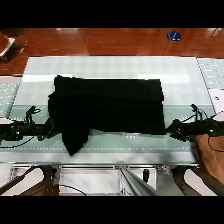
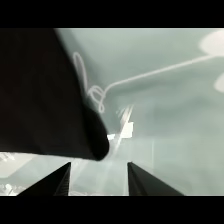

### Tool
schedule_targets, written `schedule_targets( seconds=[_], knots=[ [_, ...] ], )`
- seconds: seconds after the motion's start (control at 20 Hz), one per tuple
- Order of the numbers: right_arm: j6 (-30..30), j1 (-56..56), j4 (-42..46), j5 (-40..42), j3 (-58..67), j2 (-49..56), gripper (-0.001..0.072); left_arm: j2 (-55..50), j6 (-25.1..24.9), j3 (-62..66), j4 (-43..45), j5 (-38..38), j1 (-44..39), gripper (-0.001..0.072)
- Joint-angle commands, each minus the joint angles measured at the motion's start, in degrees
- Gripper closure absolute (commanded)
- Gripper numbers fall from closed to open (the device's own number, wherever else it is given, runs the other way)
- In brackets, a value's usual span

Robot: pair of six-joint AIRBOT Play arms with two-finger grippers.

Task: Fold the shirts.

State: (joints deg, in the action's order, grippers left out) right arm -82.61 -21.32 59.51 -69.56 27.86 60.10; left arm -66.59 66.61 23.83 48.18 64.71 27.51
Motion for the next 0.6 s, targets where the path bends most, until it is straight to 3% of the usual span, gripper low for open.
schedule_targets(
  seconds=[0.0,0.25,0.3,0.4,0.55],
  knots=[
    [-1.36,4.7,-3.23,4.46,-0.07,4.44,0.0298,-0.02,0.04,0.07,-0.26,0.52,-0.02,0.0694],
    [-3.82,8.59,-5.42,10.91,3.65,7.65,0.032,-0.02,0.04,0.2,-0.26,0.5,-0.02,0.0694],
    [-3.8,9.44,-5.51,10.88,4.7,8.52,0.0391,-0.02,0.02,0.37,-0.33,0.48,-0.02,0.0694],
    [-1.51,11.65,-5.88,10.43,6.1,10.12,0.0677,-0.02,0.02,1.51,-1.01,0.98,-0.02,0.0694],
    [3.02,12.92,-5.46,6.62,10.82,10.32,0.0684,-0.02,-2.8,6.99,-1.73,6.21,0.33,0.0694]
  ],
)
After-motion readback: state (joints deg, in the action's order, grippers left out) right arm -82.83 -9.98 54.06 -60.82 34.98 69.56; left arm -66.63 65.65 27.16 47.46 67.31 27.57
